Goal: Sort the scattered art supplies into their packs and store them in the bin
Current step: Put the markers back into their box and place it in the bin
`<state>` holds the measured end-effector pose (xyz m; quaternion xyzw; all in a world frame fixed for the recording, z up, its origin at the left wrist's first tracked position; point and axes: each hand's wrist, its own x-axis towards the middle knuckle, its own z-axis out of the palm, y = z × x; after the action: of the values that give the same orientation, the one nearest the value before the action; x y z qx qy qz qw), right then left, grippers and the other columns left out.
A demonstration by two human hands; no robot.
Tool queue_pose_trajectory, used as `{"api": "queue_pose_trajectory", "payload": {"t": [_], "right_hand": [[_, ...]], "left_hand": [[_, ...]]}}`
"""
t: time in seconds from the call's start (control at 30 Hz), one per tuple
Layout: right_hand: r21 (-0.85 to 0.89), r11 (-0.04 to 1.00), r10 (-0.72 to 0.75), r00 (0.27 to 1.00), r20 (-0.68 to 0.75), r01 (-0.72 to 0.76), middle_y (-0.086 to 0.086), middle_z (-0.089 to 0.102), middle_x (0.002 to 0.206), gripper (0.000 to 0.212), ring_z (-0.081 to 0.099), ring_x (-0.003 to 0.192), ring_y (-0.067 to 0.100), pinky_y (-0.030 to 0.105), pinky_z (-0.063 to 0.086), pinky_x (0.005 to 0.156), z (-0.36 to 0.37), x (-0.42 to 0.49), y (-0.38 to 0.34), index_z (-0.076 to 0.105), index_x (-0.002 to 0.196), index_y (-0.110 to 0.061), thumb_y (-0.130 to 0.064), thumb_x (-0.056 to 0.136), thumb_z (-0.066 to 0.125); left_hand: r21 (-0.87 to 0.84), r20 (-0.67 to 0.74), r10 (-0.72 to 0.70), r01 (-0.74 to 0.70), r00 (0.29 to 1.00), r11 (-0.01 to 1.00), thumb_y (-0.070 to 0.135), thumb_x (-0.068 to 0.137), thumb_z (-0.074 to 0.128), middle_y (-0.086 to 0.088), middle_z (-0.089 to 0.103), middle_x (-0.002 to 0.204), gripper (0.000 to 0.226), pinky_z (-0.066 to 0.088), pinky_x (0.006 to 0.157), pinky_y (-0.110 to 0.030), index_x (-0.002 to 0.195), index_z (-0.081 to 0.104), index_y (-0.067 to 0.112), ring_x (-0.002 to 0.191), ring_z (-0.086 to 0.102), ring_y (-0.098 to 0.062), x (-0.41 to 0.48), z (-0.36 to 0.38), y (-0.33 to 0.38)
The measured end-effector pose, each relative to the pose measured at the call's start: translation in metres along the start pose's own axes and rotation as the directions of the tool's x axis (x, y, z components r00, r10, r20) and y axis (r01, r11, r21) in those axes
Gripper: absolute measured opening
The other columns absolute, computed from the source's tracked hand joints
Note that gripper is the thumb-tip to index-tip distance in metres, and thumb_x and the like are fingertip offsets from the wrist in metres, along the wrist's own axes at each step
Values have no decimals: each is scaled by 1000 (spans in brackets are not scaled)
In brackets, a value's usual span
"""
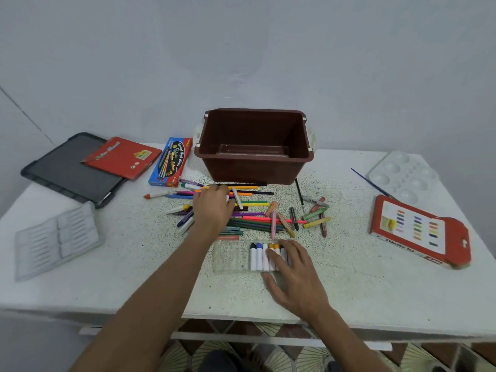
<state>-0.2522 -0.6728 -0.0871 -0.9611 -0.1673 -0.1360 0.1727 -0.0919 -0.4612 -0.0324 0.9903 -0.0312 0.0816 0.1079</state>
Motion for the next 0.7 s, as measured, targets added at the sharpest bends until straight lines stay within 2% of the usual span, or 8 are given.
{"api": "queue_pose_trajectory", "payload": {"t": [0.07,0.2,0.33,0.43,0.5,0.6,0.7], "right_hand": [[2,1000,4,1000,3,-4,13,51,135,48,42,130,31,47,44,102,0,0,0,59,130,-15,-46,94,55],[14,1000,1,1000,-4,-1,12,51,134,47,42,130,31,45,44,102,-2,0,-1,59,129,-15,-45,94,55],[14,1000,-8,1000,-15,8,12,51,133,45,43,129,30,44,43,102,-3,1,-1,60,127,-15,-44,93,56],[18,1000,-1,1000,-9,2,12,51,135,46,42,130,30,44,42,103,-2,0,0,59,129,-16,-45,93,56],[14,1000,-3,1000,-8,3,13,51,134,46,42,130,30,44,42,104,-1,0,0,59,128,-16,-45,93,56],[14,1000,3,1000,-10,-3,13,52,134,46,42,130,30,44,43,104,-1,1,0,60,128,-15,-44,93,57],[23,1000,8,1000,-11,-8,13,51,134,46,42,130,31,44,42,105,-1,-1,0,59,128,-16,-44,93,57]], "left_hand": [[113,64,-2,-5,998,994,33,93,58,-7,68,103,26,47,82,-38,109,65,14,97,64,-28,9,-3,3],[191,98,1,-20,995,981,21,93,58,-6,68,97,17,46,76,-35,104,66,12,90,66,-26,15,-4,4],[176,123,17,-38,992,984,17,95,56,-11,67,101,19,52,75,-38,111,62,9,91,67,-30,15,-5,3],[-45,90,-39,43,995,998,21,96,57,-13,69,108,30,54,77,-40,122,62,8,97,66,-32,12,-6,-1],[-242,81,-115,131,990,961,24,96,58,-9,71,111,34,56,80,-40,127,63,11,98,67,-28,8,-12,-1],[-529,188,-166,242,968,813,20,94,63,-5,73,105,33,56,81,-35,126,65,11,93,68,-22,-9,-23,1],[-668,310,-99,291,946,685,15,92,67,4,71,87,24,48,65,-19,116,67,11,82,66,-9,-38,-30,5]]}}
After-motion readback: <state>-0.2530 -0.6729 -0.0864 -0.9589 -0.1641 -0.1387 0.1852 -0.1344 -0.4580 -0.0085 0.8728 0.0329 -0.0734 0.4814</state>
